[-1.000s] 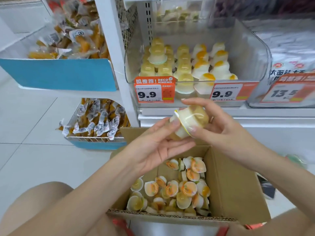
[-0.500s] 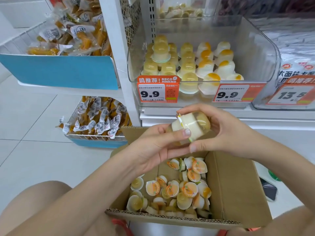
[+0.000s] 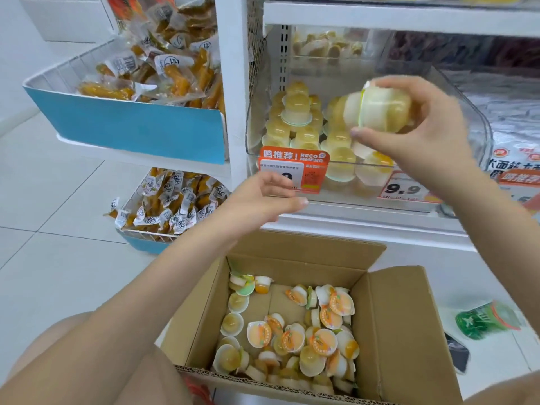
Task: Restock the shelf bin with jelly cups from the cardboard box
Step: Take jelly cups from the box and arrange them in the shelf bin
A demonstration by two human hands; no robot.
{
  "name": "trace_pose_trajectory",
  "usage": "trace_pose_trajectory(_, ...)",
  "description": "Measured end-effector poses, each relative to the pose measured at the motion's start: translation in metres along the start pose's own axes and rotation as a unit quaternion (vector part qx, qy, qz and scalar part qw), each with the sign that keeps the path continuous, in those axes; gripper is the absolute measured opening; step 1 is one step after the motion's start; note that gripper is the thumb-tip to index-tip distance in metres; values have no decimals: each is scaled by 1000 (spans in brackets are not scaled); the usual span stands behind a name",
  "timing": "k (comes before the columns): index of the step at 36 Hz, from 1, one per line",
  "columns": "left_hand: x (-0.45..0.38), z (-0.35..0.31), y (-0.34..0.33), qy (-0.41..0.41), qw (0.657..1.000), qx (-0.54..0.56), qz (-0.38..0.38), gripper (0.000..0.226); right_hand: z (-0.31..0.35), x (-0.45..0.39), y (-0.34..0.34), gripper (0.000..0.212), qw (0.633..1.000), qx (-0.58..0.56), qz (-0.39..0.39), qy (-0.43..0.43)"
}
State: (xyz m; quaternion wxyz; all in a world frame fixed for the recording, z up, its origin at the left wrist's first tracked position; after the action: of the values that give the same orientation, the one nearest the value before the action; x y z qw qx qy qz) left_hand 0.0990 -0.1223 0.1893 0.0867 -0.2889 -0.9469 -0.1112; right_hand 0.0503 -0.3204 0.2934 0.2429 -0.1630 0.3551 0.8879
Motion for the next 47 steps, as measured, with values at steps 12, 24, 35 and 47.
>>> trace_pose_trajectory(12, -30, 0, 3, -54, 996, -65, -7, 33, -5, -101, -123, 79, 899, 323, 290, 62)
trace_pose_trajectory(24, -45, -2, -5, -60, 996, -64, -7, 29, -7, -108, -153, 86, 846, 365, 381, 77)
trace_pose_trajectory(35, -43, -1, -8, -63, 996, -61, -3, 33, -16, -104, -163, 83, 848, 351, 387, 90)
trace_pose_trajectory(47, -30, 13, -7, -75, 992, -100, 9, 32, 19, -77, -80, 59, 949, 201, 223, 92)
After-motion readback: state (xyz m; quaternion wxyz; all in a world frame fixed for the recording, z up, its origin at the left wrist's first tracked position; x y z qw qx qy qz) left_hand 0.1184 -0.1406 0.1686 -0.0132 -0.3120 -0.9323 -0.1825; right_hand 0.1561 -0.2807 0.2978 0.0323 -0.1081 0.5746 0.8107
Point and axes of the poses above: each hand's wrist, its own x-axis away from the middle knuckle, its own y-axis out of the back of the hand, z = x × y, the point moved 8 cm from there along -x, towards the middle knuckle, and after that the axes turned 6 degrees about x, right-handed, at the moved point
